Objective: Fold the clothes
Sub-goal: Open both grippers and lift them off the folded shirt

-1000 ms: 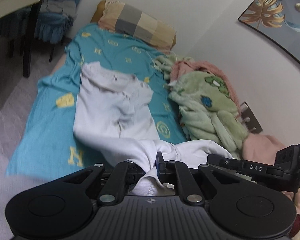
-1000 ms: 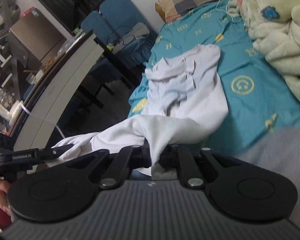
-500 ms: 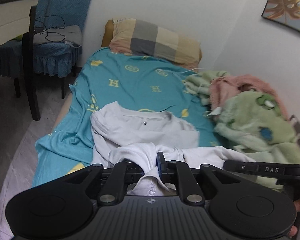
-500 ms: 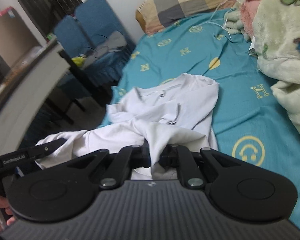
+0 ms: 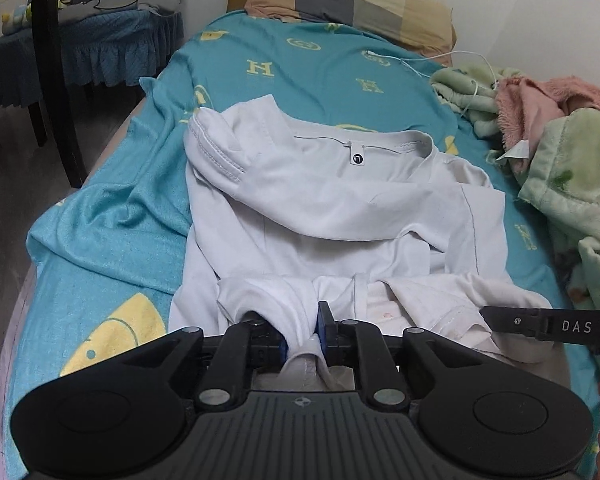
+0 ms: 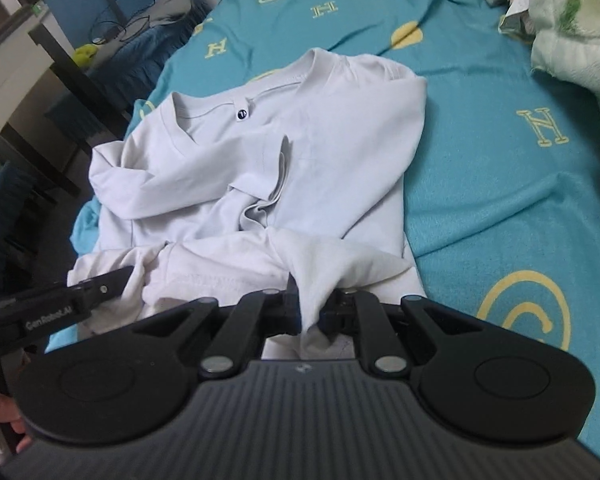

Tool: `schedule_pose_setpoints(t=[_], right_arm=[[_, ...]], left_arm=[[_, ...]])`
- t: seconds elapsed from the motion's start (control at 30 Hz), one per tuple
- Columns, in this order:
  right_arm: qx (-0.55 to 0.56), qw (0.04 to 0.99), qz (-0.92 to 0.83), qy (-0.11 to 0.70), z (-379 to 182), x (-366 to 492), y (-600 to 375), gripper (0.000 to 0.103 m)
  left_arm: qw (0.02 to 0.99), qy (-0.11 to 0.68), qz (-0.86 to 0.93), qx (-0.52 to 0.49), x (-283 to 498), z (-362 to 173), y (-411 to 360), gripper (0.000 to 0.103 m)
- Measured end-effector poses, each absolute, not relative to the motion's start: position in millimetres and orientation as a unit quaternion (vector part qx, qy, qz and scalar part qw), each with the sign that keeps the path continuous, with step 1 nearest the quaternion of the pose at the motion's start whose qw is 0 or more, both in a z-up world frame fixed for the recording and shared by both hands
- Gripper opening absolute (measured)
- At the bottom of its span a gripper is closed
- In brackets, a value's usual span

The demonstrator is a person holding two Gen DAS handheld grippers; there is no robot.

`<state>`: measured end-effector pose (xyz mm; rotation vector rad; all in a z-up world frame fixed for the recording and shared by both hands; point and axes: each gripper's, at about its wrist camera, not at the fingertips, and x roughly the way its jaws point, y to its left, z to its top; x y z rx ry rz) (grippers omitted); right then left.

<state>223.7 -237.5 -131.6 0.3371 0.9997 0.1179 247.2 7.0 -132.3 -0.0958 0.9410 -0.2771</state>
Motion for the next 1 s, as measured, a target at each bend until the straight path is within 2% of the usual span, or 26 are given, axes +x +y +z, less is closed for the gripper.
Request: schedule_pose_setpoints(t=[0.17,0.23,0.27,0.3,0.33,0.4,0.47,0.53,0.6,1.0], right_arm=[[0.160,0.870,0.056,0.464,-121,217,-238,0.013],[0.154,0.876,0.055,0.454,-113,212,-239,0.015],[0.150,0.880,0.054,0.447,-108,209,-238,0.018],[0.146,0.885,0.052,0.439,-102,204,-238,0.024],[0.143,0.891,0.051,0.429,-96,200,-239,0.030],[0.144,0.904,0.052,0.399,-82,186,-240,0.057],[0.144,0.918,0.053,0.367,-68,171,-242,0.074],[0.136,0.929,0.048,0.341,-54,155,-242,0.073],[0.130,0.936,0.051,0.324,-43,138,-241,0.073],[0.096,0.962,0.054,0.251,-6,54,-231,0.074]], left_arm=[[0.890,0.438,-0.127,-0.028,235,-120,2,0.019],[0.894,0.429,-0.126,-0.022,226,-110,-1,0.029],[0.898,0.422,-0.126,-0.020,221,-105,-2,0.039],[0.901,0.414,-0.125,-0.019,215,-99,-2,0.049],[0.905,0.406,-0.123,-0.019,207,-93,-2,0.055],[0.915,0.385,-0.122,-0.015,189,-77,-3,0.075],[0.924,0.362,-0.123,-0.008,169,-63,-3,0.087],[0.932,0.340,-0.124,-0.001,148,-48,-2,0.092],[0.940,0.318,-0.126,0.006,127,-34,-2,0.101],[0.957,0.267,-0.115,0.021,44,-10,2,0.103]])
